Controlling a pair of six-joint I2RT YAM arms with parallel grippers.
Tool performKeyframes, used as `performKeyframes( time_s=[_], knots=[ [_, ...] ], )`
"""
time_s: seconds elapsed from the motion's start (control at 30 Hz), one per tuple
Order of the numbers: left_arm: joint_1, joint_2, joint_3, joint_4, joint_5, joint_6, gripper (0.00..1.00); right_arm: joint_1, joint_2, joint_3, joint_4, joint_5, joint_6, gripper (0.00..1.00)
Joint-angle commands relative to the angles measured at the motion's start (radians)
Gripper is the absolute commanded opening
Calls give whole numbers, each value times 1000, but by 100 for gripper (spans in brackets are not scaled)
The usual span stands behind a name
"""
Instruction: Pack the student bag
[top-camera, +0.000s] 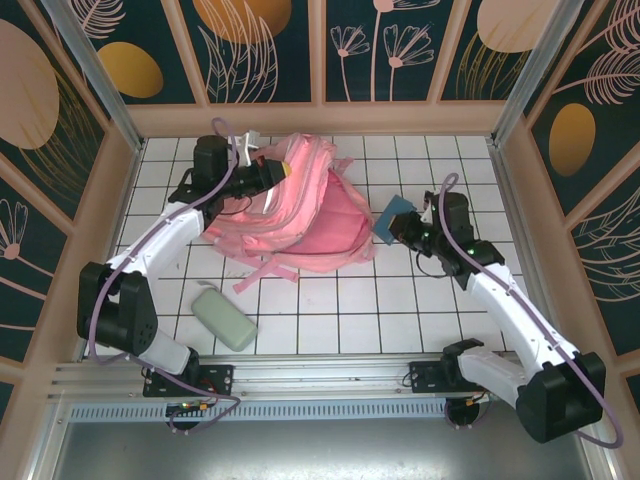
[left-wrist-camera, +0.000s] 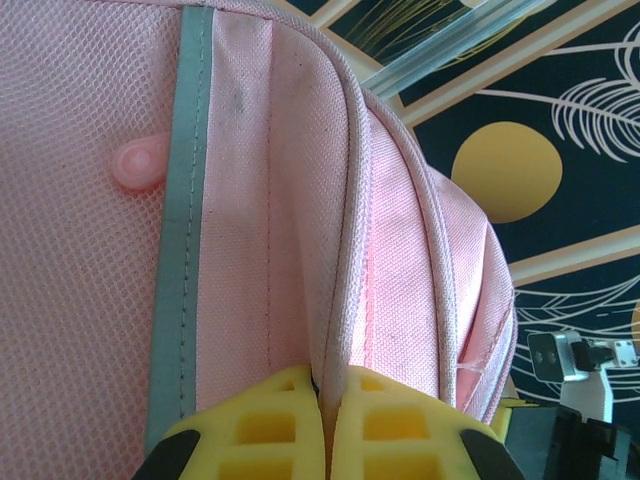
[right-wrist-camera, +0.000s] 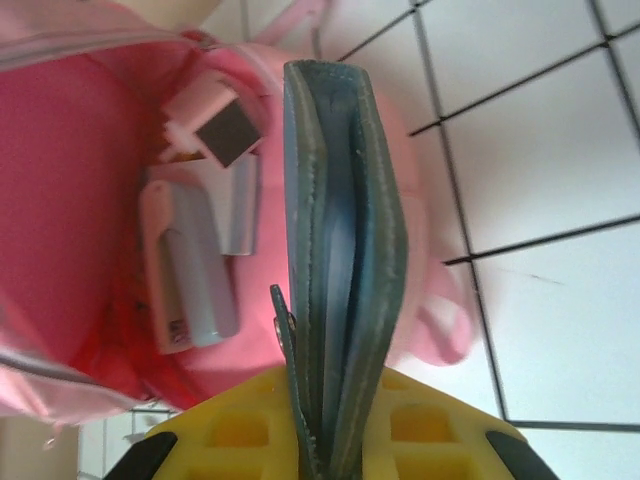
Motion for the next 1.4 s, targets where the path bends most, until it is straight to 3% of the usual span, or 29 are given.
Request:
performKeyframes(
  time_s=[0.0, 0.2, 0.4, 0.6, 0.77, 0.9, 1.0, 1.1, 1.17, 1.37],
  knots=[
    [-3, -51, 113, 38, 65, 33, 0, 27, 81, 42, 112, -124, -5, 11],
    [19, -36, 191, -44, 114, 74, 0, 98, 316, 145, 359, -294, 65, 10],
    [34, -40, 187, -44, 165, 71, 0, 156, 560, 325, 410, -328, -13, 10],
    [47, -50, 176, -17, 192, 60, 0, 180, 784, 447, 504, -496, -20, 12],
    [56, -50, 165, 2, 190, 43, 0, 273, 920, 561, 541, -497, 18, 15],
    [57, -40, 159, 10, 194, 38, 0, 330, 1006, 669, 508, -403, 54, 18],
    [57, -38, 147, 30, 200, 26, 0, 346, 1067, 742, 478, -343, 107, 23],
    [59, -43, 145, 31, 192, 25, 0, 352, 1121, 820, 408, -305, 124, 48],
    [64, -47, 142, 34, 188, 19, 0, 352, 1109, 801, 409, -276, 119, 59],
    [97, -60, 121, 50, 176, -12, 0, 324, 969, 621, 536, -277, 117, 69]
  ],
)
